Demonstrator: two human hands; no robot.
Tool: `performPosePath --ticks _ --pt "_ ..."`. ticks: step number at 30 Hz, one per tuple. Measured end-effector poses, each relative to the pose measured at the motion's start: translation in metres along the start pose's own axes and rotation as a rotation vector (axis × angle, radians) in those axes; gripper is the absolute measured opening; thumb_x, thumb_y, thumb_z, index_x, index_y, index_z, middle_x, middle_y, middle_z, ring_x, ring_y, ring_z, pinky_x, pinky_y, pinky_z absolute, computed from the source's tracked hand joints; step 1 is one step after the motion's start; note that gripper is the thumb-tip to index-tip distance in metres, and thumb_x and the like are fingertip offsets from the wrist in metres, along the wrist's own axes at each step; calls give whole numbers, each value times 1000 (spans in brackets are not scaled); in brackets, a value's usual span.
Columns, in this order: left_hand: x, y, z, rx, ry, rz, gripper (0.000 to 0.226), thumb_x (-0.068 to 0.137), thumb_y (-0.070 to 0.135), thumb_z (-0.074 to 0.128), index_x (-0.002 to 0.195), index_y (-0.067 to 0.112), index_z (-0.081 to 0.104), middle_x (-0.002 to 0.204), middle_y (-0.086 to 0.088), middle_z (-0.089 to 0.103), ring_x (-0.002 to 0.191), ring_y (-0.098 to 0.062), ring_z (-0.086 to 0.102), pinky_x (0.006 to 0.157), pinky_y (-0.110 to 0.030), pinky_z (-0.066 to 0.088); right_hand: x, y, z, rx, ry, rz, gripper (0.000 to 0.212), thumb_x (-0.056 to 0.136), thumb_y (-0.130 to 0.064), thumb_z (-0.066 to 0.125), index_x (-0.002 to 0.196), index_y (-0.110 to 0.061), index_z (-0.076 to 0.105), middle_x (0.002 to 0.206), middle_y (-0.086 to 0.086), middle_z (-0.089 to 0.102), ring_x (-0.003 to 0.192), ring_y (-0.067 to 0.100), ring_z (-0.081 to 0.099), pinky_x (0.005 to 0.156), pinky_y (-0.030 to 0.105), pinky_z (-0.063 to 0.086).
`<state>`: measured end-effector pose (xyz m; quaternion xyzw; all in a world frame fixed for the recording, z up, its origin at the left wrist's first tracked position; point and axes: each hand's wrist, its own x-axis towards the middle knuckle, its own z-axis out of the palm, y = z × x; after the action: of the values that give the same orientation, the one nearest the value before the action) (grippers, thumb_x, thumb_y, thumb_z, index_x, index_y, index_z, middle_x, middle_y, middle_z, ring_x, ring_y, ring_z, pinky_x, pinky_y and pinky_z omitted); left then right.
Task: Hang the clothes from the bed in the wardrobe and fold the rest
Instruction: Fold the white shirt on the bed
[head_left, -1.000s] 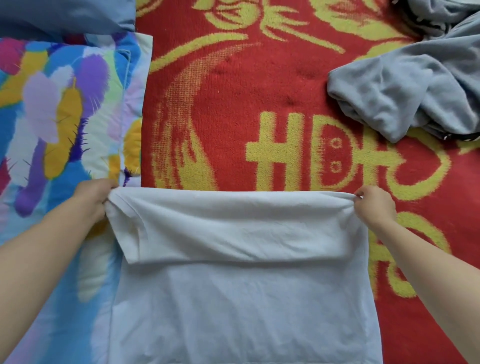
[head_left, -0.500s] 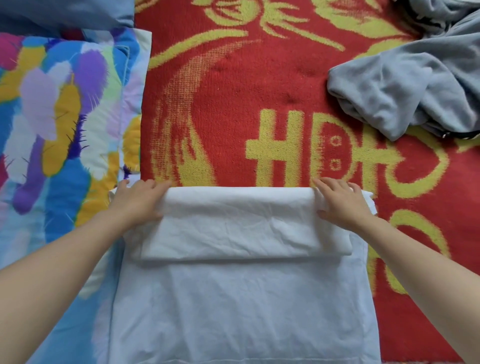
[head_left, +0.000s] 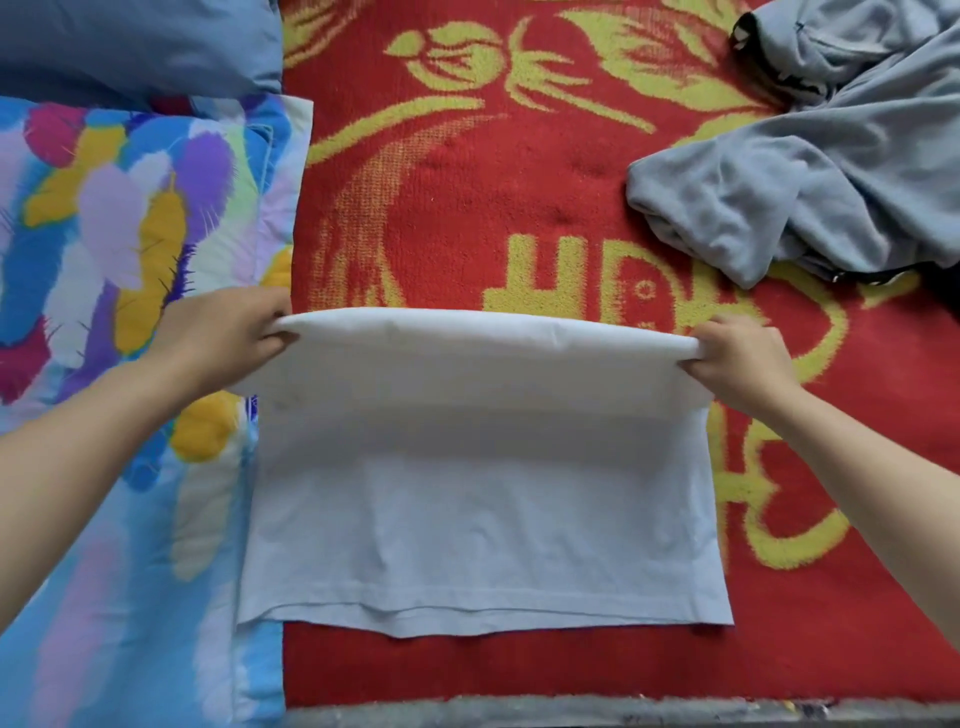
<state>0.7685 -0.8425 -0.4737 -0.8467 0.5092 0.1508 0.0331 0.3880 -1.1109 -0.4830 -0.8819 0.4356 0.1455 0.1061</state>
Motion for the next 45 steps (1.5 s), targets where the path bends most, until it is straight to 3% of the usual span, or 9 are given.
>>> performPosePath --ticks 4,10,17,21,23,26,31,35,45 --pt "-34 -5 4 10 190 278 25 77 17 75 71 7 54 65 -15 57 58 -34 59 44 -33 36 -29 1 -2 9 -8 -37 41 82 -12 64 57 -23 34 61 -10 36 74 23 37 66 32 16" --pt "-103 -12 34 4 302 647 37 101 40 20 72 17 28 52 -13 43 41 -26 47 38 -30 36 -106 14 19 -69 227 -383 10 64 3 71 64 -2 62 62 9 58 57 32 61 62 38 36" --pt "-188 8 96 78 235 554 13 70 9 39 72 18 29 53 -11 45 44 -28 48 37 -29 35 -193 14 85 -203 197 -581 6 73 -12 44 69 -12 49 56 7 50 49 26 51 55 34 23" --pt "-218 27 136 160 79 255 34 42 -11 59 72 5 56 59 -18 51 47 -34 55 40 -35 42 -216 -2 125 -333 -222 -320 41 34 -10 83 69 -9 62 67 11 59 59 32 59 48 38 47" --pt "-220 42 137 173 -10 120 36 36 -14 67 69 -2 66 62 -21 53 51 -37 55 44 -39 43 -214 -13 127 -355 -420 -140 35 54 -17 80 84 -5 65 89 15 60 85 37 61 64 43 51" --pt "-211 70 128 140 -60 19 48 20 -7 74 65 -2 62 67 -22 53 59 -36 54 51 -39 41 -205 -28 132 -291 -406 -8 28 88 -27 45 110 -13 55 120 7 49 114 27 46 86 37 39" --pt "-179 116 121 99 -53 123 60 47 16 85 104 1 70 112 -27 62 98 -43 62 68 -51 52 -181 -71 132 -56 -204 72 54 90 -28 46 143 -21 34 149 13 26 133 29 31 96 37 36" --pt "-147 133 144 120 -221 142 72 91 51 43 150 26 12 158 -12 5 144 -32 9 111 -51 18 -160 -85 139 -42 -155 46 59 94 -36 43 148 -24 22 154 16 16 141 30 17 103 39 31" --pt "-158 8 156 235 -229 -191 68 91 48 44 149 19 22 157 -11 11 143 -30 8 111 -48 14 -170 50 133 368 -208 916 53 92 -31 47 142 -17 35 141 25 31 129 43 30 104 51 27"
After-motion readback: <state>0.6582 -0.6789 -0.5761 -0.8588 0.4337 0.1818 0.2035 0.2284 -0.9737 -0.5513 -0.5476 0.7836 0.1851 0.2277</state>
